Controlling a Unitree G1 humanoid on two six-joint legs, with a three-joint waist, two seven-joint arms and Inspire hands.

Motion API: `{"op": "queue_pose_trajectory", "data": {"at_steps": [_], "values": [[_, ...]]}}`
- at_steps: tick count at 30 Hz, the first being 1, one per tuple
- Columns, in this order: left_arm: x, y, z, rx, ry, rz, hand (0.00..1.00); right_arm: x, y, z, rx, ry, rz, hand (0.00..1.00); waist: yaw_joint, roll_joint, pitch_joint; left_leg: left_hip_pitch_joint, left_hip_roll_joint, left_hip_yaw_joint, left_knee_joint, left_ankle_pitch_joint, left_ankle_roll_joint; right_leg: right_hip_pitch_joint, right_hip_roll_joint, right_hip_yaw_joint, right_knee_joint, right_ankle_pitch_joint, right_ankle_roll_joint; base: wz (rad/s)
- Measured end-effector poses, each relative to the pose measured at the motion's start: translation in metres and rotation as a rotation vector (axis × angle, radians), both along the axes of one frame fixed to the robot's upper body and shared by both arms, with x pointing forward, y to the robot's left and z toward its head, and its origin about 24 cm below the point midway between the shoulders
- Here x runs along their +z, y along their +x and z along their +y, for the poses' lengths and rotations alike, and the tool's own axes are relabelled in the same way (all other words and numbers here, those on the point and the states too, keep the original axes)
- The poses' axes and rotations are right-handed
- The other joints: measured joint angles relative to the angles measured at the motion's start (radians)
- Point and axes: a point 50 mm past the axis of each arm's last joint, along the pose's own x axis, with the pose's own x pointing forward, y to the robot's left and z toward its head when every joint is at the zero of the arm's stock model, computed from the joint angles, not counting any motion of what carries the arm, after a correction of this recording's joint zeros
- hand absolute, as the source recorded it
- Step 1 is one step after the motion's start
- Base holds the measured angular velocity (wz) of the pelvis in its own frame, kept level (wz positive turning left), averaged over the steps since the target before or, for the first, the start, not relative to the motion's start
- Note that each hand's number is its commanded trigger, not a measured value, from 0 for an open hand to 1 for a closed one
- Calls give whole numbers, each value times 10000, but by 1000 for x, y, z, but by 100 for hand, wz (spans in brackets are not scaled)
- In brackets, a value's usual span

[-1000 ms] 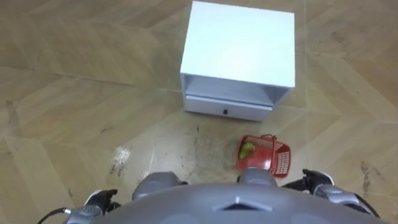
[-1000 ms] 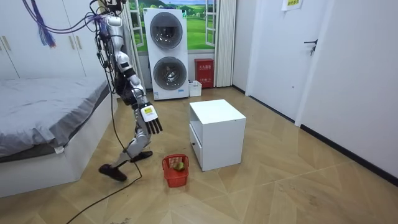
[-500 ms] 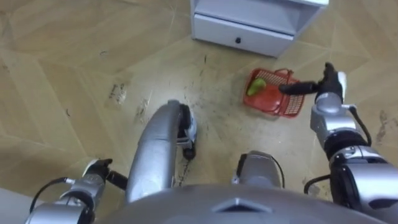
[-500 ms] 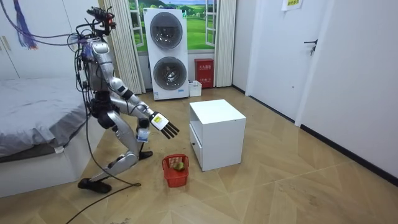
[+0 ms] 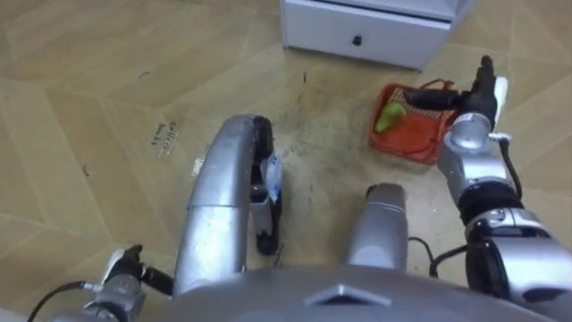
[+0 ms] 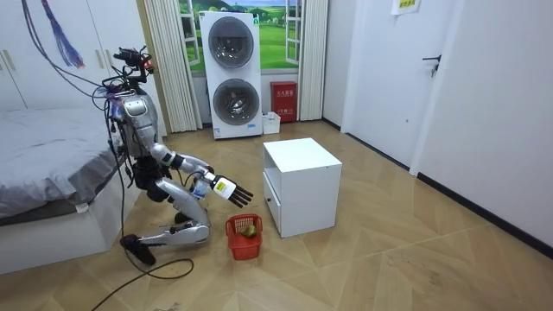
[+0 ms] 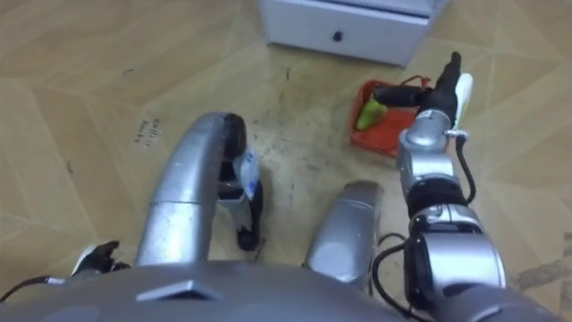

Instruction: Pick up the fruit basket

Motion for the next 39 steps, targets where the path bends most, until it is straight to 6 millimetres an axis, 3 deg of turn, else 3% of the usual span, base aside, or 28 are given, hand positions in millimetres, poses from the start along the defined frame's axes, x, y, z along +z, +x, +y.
{"op": "queue_pose_trajectory", "data": {"at_steps": [4, 7, 10, 12, 13, 14, 15, 23, 25, 30, 39], "values": [[-2, -16, -5, 21, -168, 318, 0, -4, -4, 1, 68, -7, 128, 0, -39, 110, 6, 132, 133, 16, 47, -50, -263, -35, 24, 93, 200, -14, -21, -8], [-3, -26, -7, -201, -191, 629, 0, -5, -5, 3, 306, -105, 211, 0, -83, 199, -7, 74, 138, 14, 54, -67, -558, -100, 85, 155, 441, -105, -143, 6], [-4, -32, -8, -320, -232, 744, 0, -5, -4, 9, 674, -197, 241, 0, -86, 175, -10, -10, 185, 2, 198, -9, -805, -25, 282, 213, 790, -239, -328, 12], [-3, -42, -9, -303, -309, 854, 0, -6, -6, 13, 913, -251, 239, 0, -117, 53, -13, -69, 187, -43, 748, 38, -889, 489, 378, 221, 1224, -582, -435, 0], [-4, -43, -13, -313, -408, 841, 0, -6, -6, 13, 960, -310, 236, 0, -106, 39, 57, -127, 248, -117, 957, 56, -927, 568, 493, 231, 1369, -604, -458, -25], [-7, -42, -23, -341, -727, 760, 0, -3, -4, 8, 981, -519, 176, 0, 79, 302, 65, -310, 299, -365, 1094, 140, -1096, 471, 759, 213, 1405, -520, -444, -23], [-7, -39, -25, -443, -872, 583, 0, -3, -4, 8, 1033, -552, 199, 0, 80, 260, 67, -336, 305, -365, 986, 238, -1284, 423, 773, 192, 1401, -521, -443, -12], [-7, -32, -28, -863, -1359, 571, 0, -8, -9, 7, 1179, -569, 503, 0, -85, 59, 31, -332, 300, -642, 791, 269, -1348, 400, 1002, -98, 1441, -531, -420, 7], [-8, -29, -28, -837, -1382, 508, 0, -11, -11, 5, 1166, -558, 647, 0, -87, 97, 21, -332, 298, -641, 714, 226, -1422, 377, 987, -132, 1454, -544, -404, 9], [-7, -17, -28, -757, -1394, 226, 0, -19, -18, 3, 1129, -452, 1194, 0, -5, 443, 12, -465, 322, -611, 550, 135, -1547, 172, 979, -136, 1619, -572, -398, 4], [-7, -10, -28, -745, -1457, 98, 0, -30, -28, -3, 1136, -141, 1910, 0, 226, 505, -7, -484, 305, -602, 331, 206, -1692, 61, 994, -177, 1710, -582, -391, 3]]}}
